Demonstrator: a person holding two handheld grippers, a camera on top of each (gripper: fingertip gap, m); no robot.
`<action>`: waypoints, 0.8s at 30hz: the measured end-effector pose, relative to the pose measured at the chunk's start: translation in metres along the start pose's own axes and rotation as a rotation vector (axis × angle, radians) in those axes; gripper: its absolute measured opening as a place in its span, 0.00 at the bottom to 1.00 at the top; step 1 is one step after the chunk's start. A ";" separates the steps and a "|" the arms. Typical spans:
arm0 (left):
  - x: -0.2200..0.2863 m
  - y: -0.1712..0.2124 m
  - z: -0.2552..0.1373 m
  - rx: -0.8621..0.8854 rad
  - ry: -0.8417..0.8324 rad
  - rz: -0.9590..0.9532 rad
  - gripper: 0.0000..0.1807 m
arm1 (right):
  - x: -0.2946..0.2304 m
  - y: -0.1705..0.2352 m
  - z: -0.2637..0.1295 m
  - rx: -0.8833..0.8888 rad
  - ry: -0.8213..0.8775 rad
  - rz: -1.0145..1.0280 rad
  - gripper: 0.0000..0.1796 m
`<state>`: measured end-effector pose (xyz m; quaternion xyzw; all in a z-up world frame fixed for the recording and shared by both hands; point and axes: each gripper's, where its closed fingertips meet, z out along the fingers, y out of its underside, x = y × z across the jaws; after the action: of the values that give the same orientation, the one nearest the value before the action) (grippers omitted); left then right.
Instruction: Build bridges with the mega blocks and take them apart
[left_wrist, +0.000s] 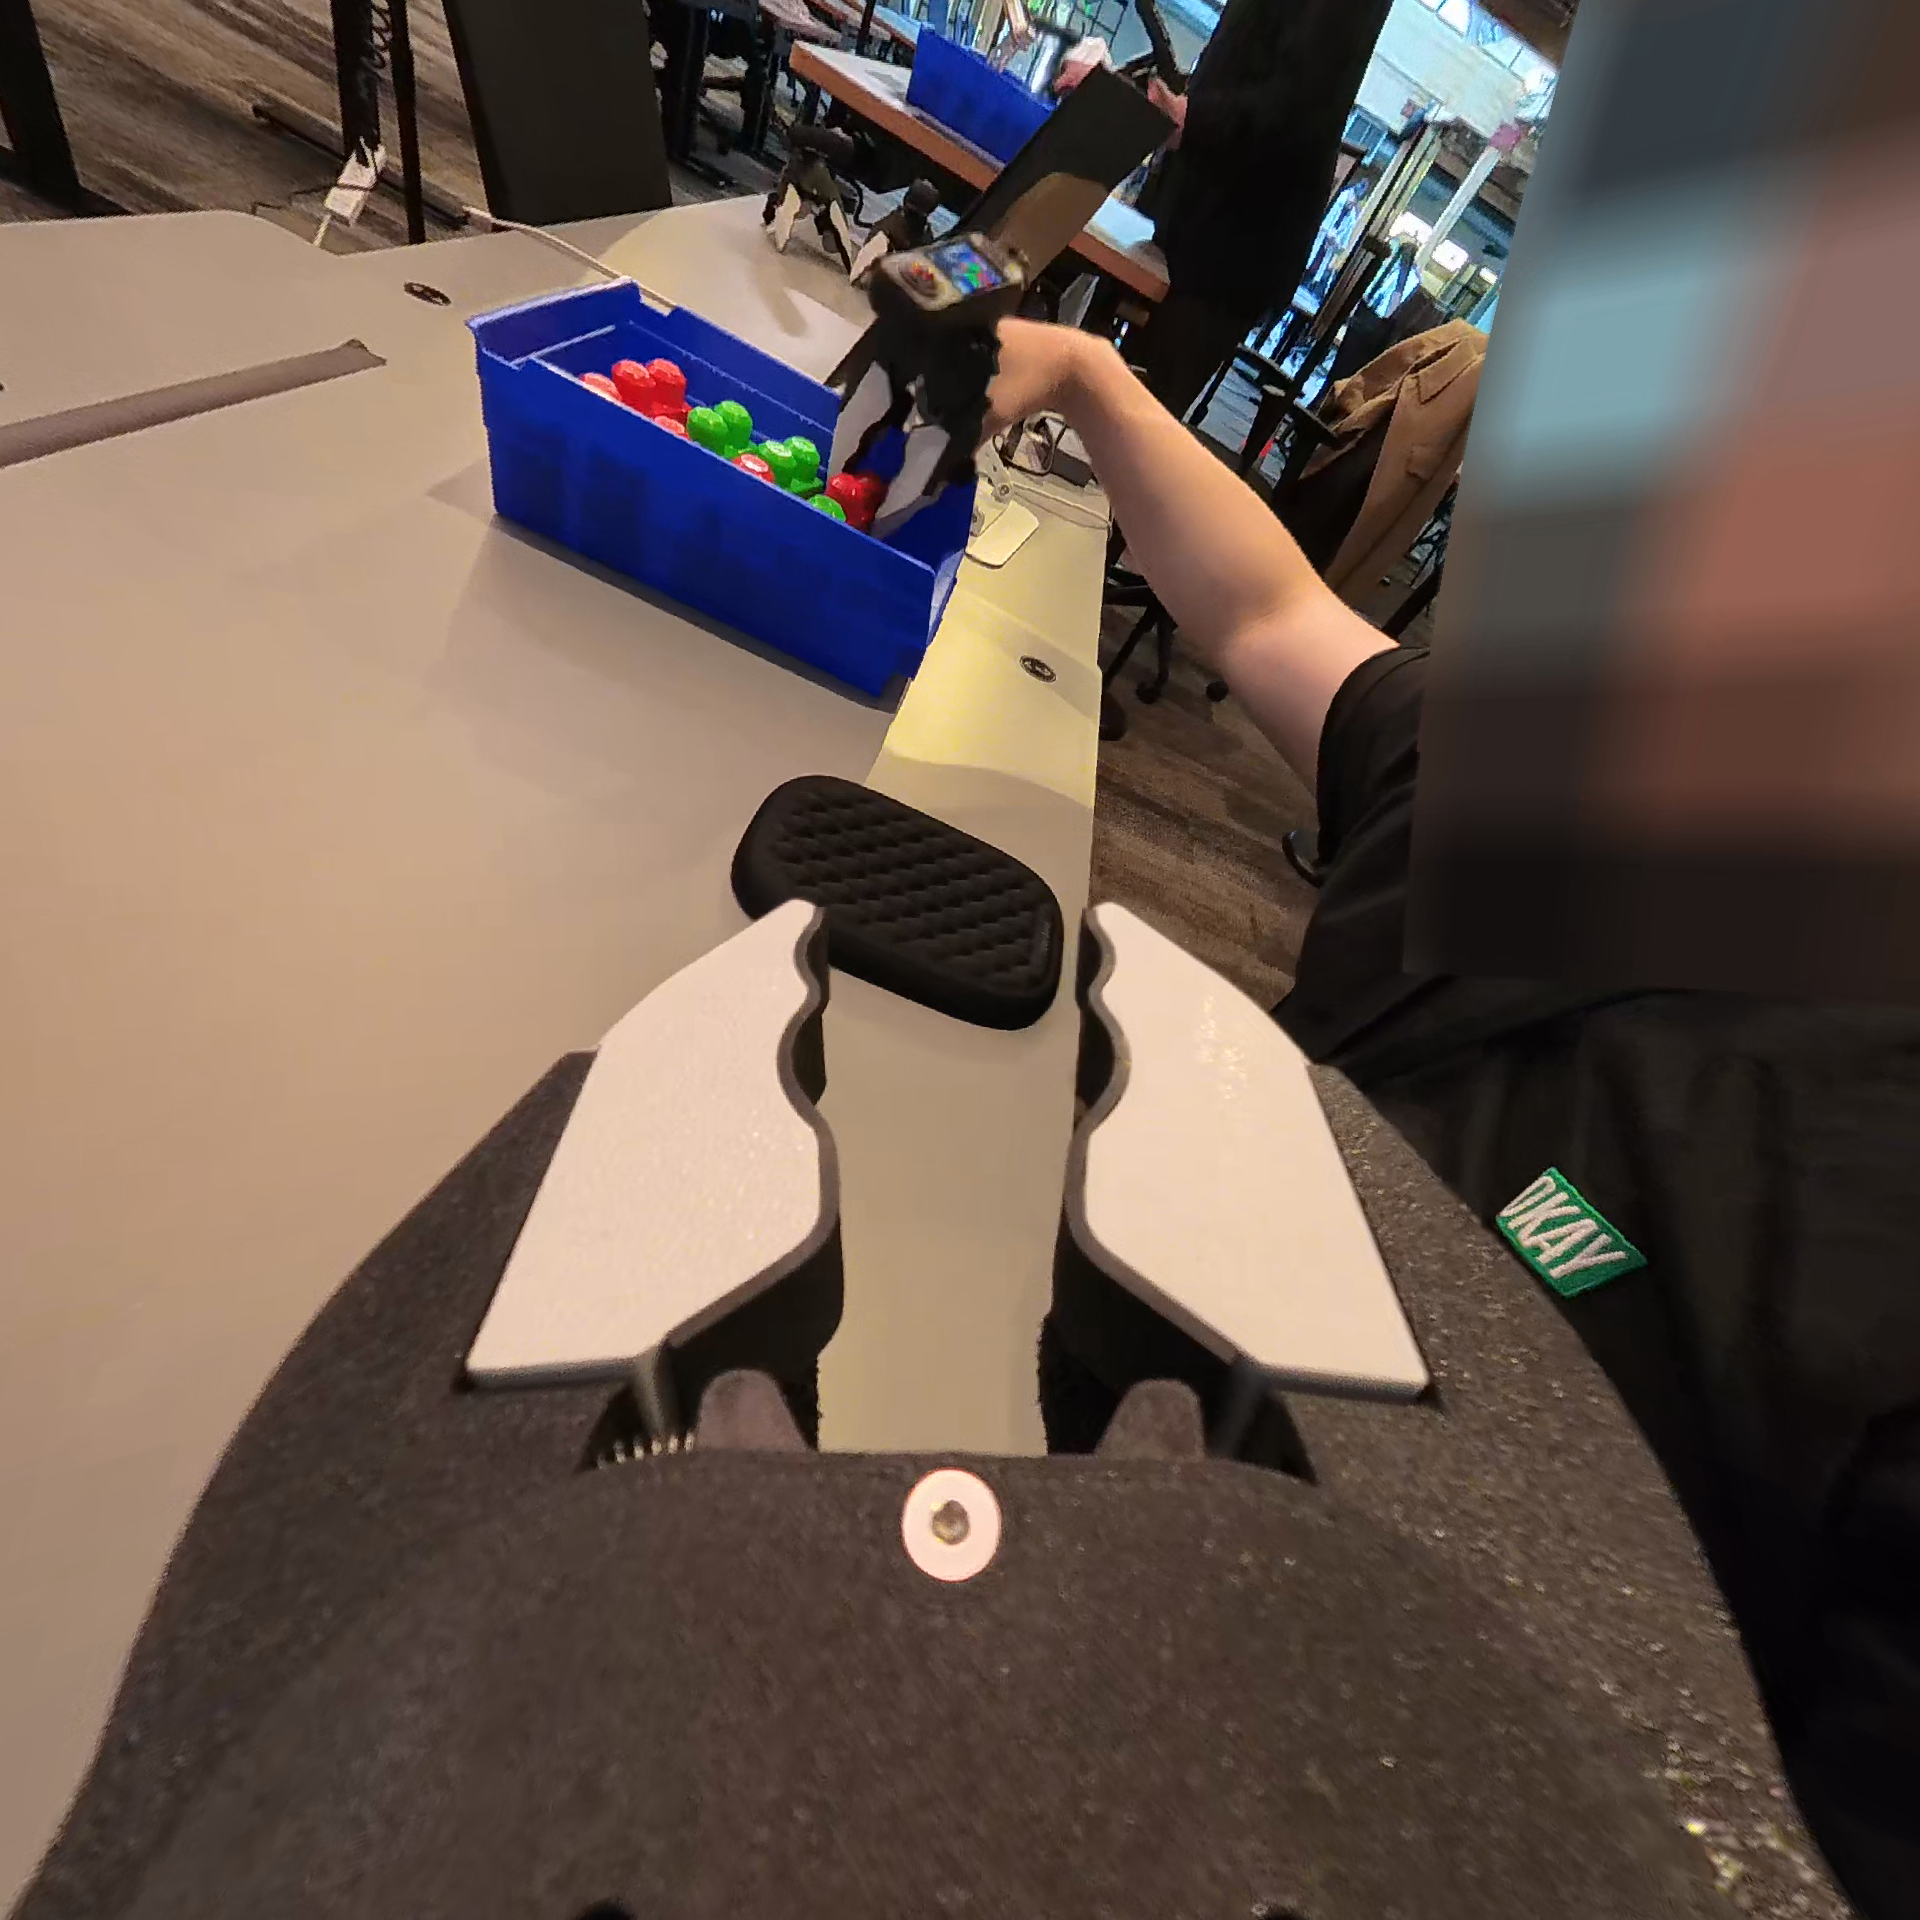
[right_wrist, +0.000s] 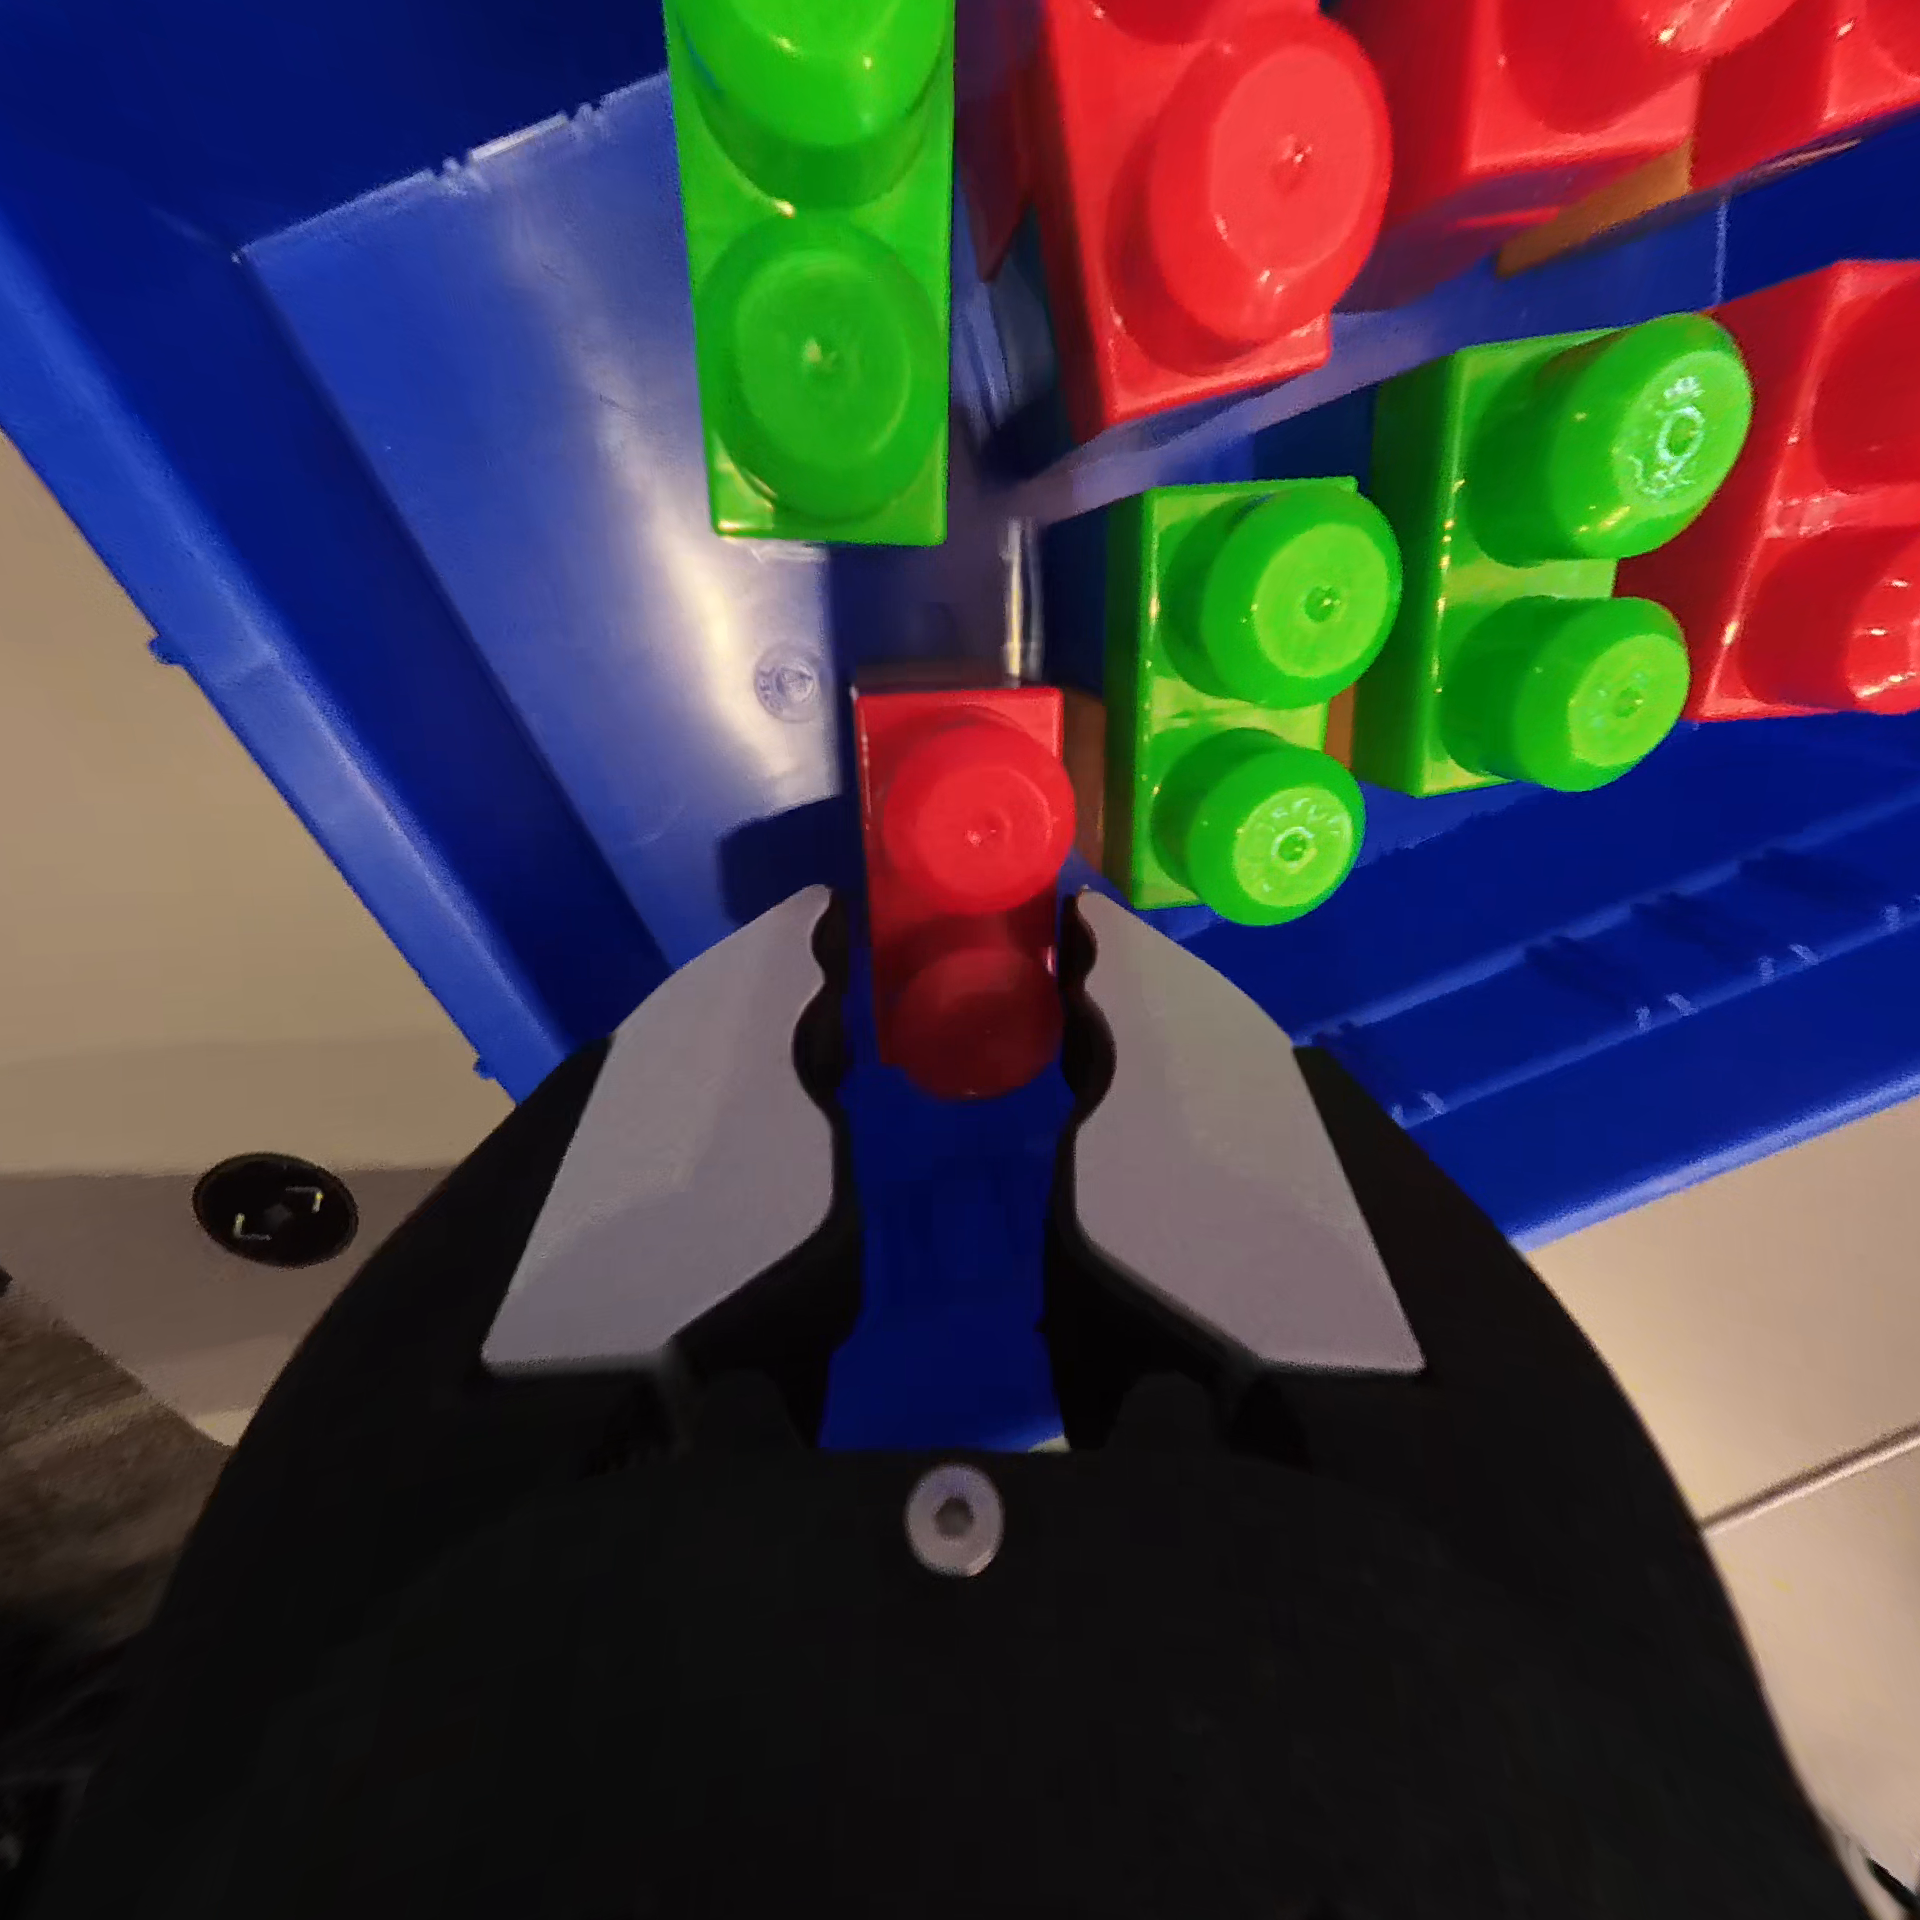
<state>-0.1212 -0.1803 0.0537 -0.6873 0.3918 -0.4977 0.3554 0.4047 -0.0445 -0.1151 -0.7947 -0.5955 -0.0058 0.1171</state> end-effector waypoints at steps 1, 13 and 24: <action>0.001 -0.002 -0.003 0.017 0.006 -0.005 0.25 | 0.000 -0.001 -0.003 0.016 0.014 0.014 0.26; -0.082 -0.030 -0.270 0.234 -0.906 0.050 0.25 | -0.008 -0.026 -0.140 0.600 0.390 0.277 0.36; -0.218 0.107 -0.480 -0.246 -1.423 -0.323 0.23 | 0.031 0.034 -0.143 0.676 0.585 0.772 0.35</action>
<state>-0.6456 -0.0802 -0.0075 -0.9278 0.0137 0.0698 0.3662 0.4647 -0.0522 0.0219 -0.8380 -0.1748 0.0082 0.5168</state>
